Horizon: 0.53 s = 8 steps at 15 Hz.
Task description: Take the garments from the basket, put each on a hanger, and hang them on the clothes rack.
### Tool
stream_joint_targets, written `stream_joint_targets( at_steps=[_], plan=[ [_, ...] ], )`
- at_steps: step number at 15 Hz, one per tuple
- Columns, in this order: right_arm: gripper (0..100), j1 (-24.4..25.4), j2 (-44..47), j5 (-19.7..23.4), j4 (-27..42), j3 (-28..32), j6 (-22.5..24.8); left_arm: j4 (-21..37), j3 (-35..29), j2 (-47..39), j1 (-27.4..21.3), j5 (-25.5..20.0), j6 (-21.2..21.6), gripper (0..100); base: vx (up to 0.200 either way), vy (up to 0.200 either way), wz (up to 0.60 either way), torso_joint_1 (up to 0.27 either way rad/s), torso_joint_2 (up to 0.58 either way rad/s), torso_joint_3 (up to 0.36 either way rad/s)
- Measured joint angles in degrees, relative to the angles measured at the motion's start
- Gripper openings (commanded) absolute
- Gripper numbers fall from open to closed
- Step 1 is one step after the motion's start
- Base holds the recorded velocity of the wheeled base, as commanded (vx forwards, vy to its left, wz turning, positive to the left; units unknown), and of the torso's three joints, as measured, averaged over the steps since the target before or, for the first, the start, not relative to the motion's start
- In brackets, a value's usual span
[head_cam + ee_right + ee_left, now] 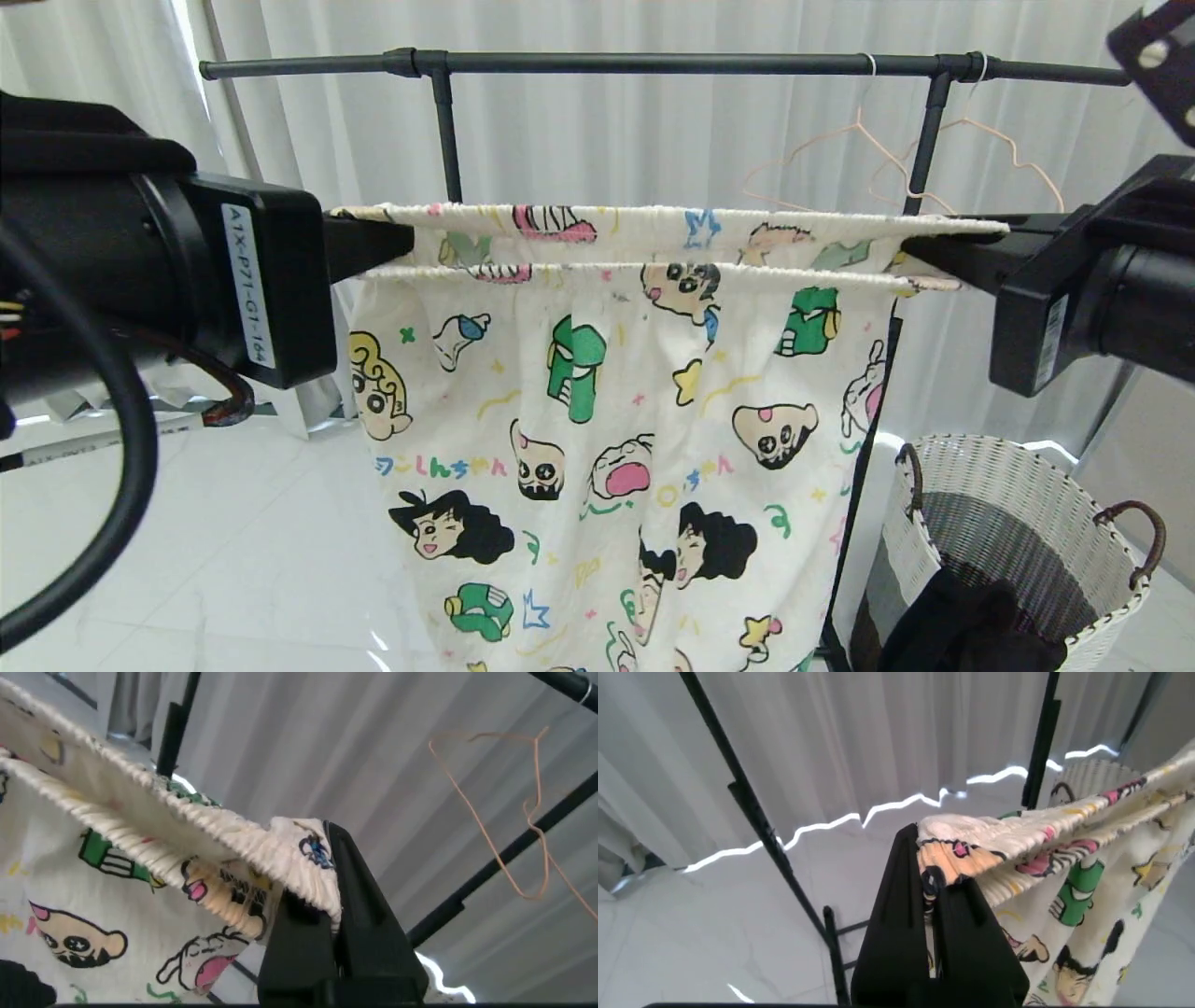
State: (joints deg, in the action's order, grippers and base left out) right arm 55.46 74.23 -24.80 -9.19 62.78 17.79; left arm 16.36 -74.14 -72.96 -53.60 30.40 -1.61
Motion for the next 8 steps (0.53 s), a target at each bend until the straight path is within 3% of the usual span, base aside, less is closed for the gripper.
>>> stream_joint_targets(
  at_steps=[2,5,8],
  plan=[
    [0,-0.68,-0.88,-0.02,4.38,1.71,0.13,-0.07,0.63,0.63,-2.1,0.06,0.05,0,0.0,0.0,0.0,0.0,0.0,0.0],
    [0,-0.88,-4.74,0.13,17.2,3.86,0.11,-1.32,2.01,1.3,-4.52,0.17,0.82,0,0.0,0.0,0.0,0.0,0.0,0.0],
    [0,-0.17,-10.17,2.83,31.83,6.53,0.06,-10.2,2.27,0.69,-5.0,0.11,4.29,0,0.0,0.0,0.0,0.0,0.0,0.0]
  ],
)
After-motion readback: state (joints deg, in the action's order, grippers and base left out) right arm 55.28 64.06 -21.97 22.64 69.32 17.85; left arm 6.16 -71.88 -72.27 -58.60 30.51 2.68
